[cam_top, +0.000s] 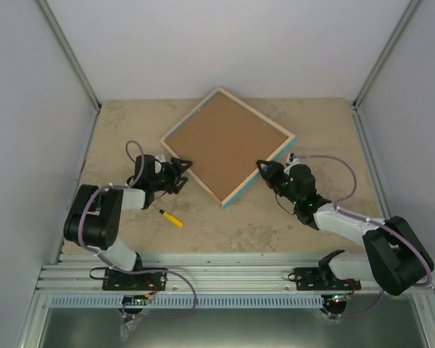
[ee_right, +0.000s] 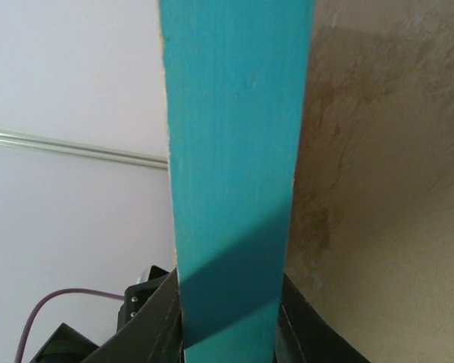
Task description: Take the photo out of the frame
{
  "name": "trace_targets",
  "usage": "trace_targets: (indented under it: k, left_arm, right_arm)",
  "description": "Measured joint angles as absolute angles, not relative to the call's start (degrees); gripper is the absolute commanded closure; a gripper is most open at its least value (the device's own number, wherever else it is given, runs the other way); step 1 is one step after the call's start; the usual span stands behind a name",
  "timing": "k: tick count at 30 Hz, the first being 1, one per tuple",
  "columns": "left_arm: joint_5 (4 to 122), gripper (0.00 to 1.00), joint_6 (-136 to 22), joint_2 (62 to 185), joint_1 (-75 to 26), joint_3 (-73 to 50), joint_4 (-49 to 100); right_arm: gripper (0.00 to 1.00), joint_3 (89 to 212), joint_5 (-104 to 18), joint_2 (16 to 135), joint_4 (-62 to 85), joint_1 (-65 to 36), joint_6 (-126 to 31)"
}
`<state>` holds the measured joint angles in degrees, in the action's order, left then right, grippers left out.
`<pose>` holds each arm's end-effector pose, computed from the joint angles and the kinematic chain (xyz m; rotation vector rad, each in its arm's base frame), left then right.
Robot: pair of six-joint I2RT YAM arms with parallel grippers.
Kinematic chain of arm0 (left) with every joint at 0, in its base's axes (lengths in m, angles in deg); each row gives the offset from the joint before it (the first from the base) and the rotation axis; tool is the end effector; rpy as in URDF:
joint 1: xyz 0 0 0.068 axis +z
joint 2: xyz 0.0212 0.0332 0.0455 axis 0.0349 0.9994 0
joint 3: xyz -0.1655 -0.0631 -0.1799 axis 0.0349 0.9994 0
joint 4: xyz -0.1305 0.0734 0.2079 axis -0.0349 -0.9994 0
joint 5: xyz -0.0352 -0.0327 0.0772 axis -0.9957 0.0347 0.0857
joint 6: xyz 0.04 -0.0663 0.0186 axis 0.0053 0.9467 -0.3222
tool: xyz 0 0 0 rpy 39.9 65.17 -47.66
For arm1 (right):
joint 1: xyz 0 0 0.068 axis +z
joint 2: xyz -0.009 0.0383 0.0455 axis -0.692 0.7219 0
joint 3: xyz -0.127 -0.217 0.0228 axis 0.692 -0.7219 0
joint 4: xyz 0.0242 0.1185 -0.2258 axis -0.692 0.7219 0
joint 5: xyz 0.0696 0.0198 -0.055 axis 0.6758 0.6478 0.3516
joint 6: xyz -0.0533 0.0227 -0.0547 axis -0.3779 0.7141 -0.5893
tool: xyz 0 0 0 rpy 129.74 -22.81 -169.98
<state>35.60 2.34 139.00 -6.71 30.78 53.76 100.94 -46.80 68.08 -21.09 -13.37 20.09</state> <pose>0.2947 -0.0855 0.1086 -0.8343 2.2124 -1.4149 0.2511 0.1533 0.1727 0.7227 1.9348 1.2921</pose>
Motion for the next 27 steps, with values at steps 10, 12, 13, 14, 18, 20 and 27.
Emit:
trace_targets:
  k: [10, 12, 13, 14, 18, 20, 27]
  left_arm:
    - [34.38, 0.56, 5.18, 142.85, -6.71, 31.34, 60.95]
    - [34.03, 0.63, 5.62, 143.94, -6.65, 31.34, 61.93]
    - [33.92, 0.66, 5.79, 144.36, -6.62, 31.37, 62.28]
    - [33.92, 0.69, 5.88, 144.62, -6.58, 31.39, 62.37]
    - [34.14, 0.83, 6.36, 144.95, -6.34, 31.69, 62.33]
    - [34.18, 0.89, 7.1, 145.12, -6.23, 31.69, 62.09]
    - [34.16, 1.0, 6.71, 145.82, -6.14, 31.69, 62.11]
  right_arm:
    - [1.0, 99.21, -44.94, 68.32, -21.33, -14.23, 22.74]
    - [1.0, 99.21, -44.77, 68.51, -21.26, -14.38, 23.07]
    - [0.99, 99.21, -44.72, 68.69, -21.26, -14.4, 23.26]
    - [0.98, 99.21, -44.7, 68.91, -21.31, -14.42, 23.55]
    - [0.93, 99.28, -44.24, 69.65, -21.0, -14.51, 24.29]
    - [0.89, 99.37, -43.96, 70.02, -20.34, -14.51, 24.27]
    - [0.47, 100.37, -42.65, 70.48, -14.84, -14.47, 22.24]
